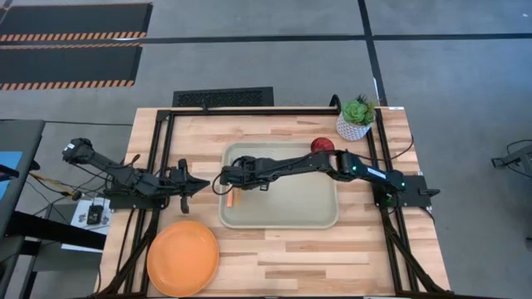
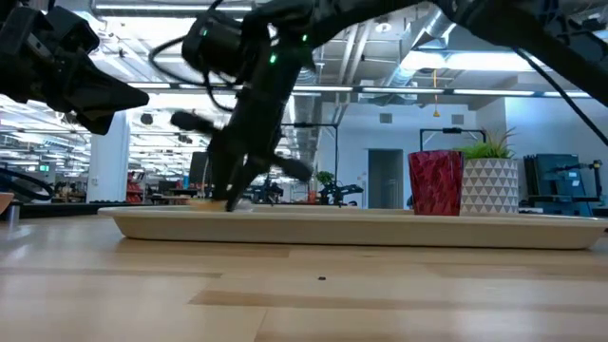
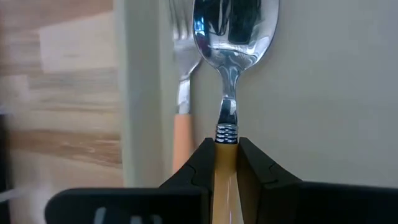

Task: Pick and place plate/cup/fork/spoon on tray
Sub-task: Put the yellow spoon on the light brown serving tray to the right of the orange fork

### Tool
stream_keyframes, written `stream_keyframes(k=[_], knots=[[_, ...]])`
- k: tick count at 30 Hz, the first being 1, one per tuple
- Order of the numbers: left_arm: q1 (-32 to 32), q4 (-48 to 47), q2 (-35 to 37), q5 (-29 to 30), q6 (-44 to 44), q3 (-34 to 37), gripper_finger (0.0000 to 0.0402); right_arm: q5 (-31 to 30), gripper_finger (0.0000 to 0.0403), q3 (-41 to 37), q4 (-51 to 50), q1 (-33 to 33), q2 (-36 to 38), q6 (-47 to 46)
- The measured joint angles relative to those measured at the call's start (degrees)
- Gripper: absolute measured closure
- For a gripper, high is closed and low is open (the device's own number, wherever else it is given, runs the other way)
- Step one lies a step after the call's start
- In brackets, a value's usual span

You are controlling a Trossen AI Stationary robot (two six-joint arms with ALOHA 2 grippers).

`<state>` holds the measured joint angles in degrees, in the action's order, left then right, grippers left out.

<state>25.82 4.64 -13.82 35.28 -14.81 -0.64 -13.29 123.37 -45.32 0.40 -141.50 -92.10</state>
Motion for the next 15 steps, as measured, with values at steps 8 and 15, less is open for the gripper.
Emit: stream_keyframes(k=[8,15], knots=[[0.74,0.10,0.36,-0.36,-0.19,0.00,0.0401,0.04,0.0352,0.07,-0.47,0.35,-1.28,-0.74],[1.64,0.00,0.50,0.20,0.15,0.00,0.0401,-1.58,0.0352,0.07,-0.48,-0.16,-1.28,0.46]])
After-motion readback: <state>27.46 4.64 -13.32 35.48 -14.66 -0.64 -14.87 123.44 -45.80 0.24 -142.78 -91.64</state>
